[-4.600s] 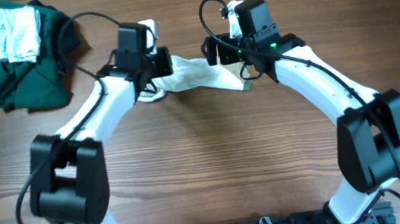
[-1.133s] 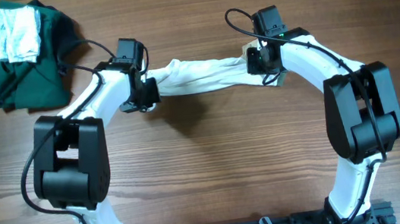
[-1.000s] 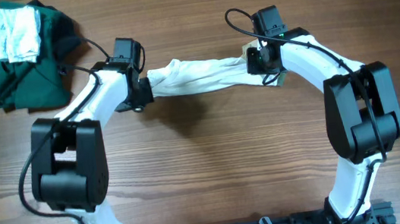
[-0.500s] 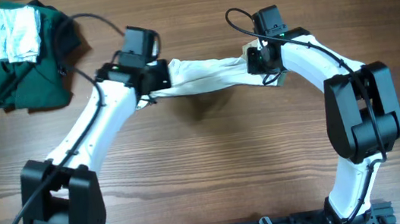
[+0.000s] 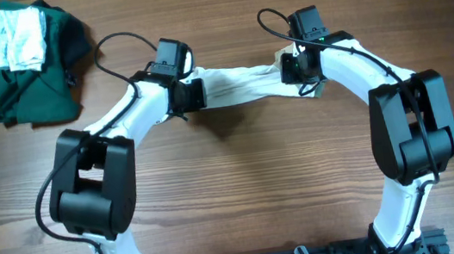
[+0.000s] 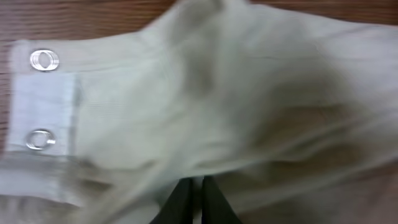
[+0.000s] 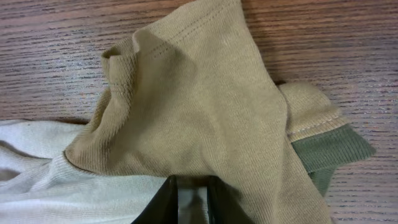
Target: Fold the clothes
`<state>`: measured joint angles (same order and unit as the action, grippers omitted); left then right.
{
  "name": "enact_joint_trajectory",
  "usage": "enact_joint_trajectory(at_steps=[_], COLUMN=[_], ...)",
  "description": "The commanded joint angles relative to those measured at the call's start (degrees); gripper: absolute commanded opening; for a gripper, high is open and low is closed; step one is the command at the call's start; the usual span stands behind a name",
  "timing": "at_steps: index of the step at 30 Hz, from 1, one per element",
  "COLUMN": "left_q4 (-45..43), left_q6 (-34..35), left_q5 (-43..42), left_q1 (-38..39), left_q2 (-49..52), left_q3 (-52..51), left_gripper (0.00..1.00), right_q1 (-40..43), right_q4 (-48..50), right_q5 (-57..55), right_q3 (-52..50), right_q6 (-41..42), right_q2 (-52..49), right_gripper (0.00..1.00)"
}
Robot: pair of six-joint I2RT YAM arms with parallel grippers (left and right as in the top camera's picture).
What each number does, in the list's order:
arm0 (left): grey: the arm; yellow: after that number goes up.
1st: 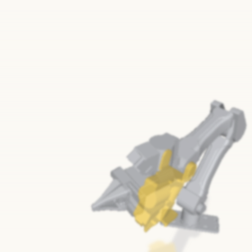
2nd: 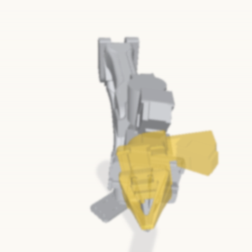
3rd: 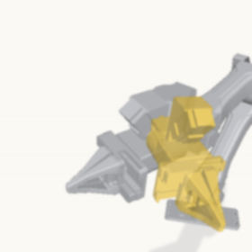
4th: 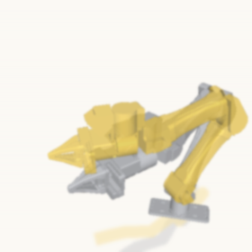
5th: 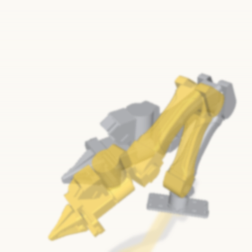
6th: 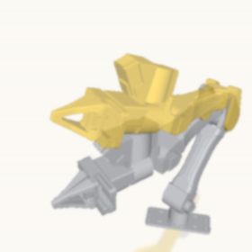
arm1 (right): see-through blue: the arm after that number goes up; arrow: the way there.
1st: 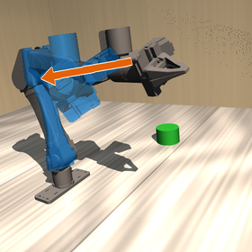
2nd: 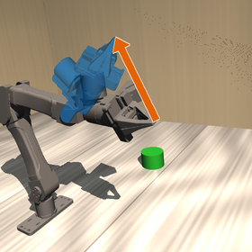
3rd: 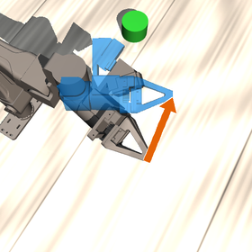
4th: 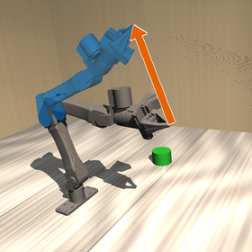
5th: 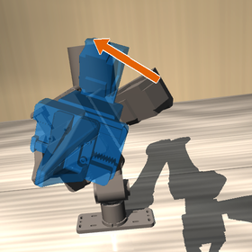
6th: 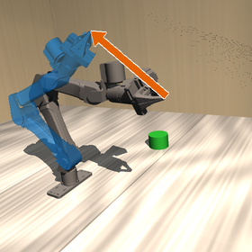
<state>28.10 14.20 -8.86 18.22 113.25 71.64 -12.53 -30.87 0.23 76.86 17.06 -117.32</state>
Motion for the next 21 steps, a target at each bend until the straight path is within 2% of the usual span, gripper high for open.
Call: enact_joint_trajectory(at_steps=[1, 8, 12, 16, 18, 21], left_q4=[0.2, 1.44, 1.2, 0.79, 0.81, 0.83], left_q6=[-0.59, -3.78, -6.56, -6.54, -6.54, -6.51], left_q5=[2.82, 6.47, 12.52, 19.8, 20.5, 19.8], left_q1=[-3.56, -8.85, -9.49, -9.49, -9.49, -9.33], left_q2=[1.31, 1.31, 1.29, 0.7, -0.17, -2.8], left_q3=[0.37, 0.37, 0.39, 0.55, 0.92, 1.36], left_gripper=[0.06, 0.06, 0.06, 0.07, 0.07, 0.13], right_q1=[0.22, 0.22, 0.22, 0.22, 0.22, 0.22], right_q4=[-0.07, -0.04, -0.07, -0.31, -0.52, -0.48], right_q5=[1.11, 1.09, 1.11, 0.85, 0.17, 0.2], right_q3=[-1.86, -1.86, -1.86, -1.86, -1.86, -1.86], right_q6=[-0.59, -0.59, -0.59, -0.59, -0.55, -0.57], right_q2=[-1.95, -1.95, -1.95, -1.95, -1.95, -1.95], right_gripper=[0.17, 0.17, 0.17, 0.17, 0.17, 0.17])
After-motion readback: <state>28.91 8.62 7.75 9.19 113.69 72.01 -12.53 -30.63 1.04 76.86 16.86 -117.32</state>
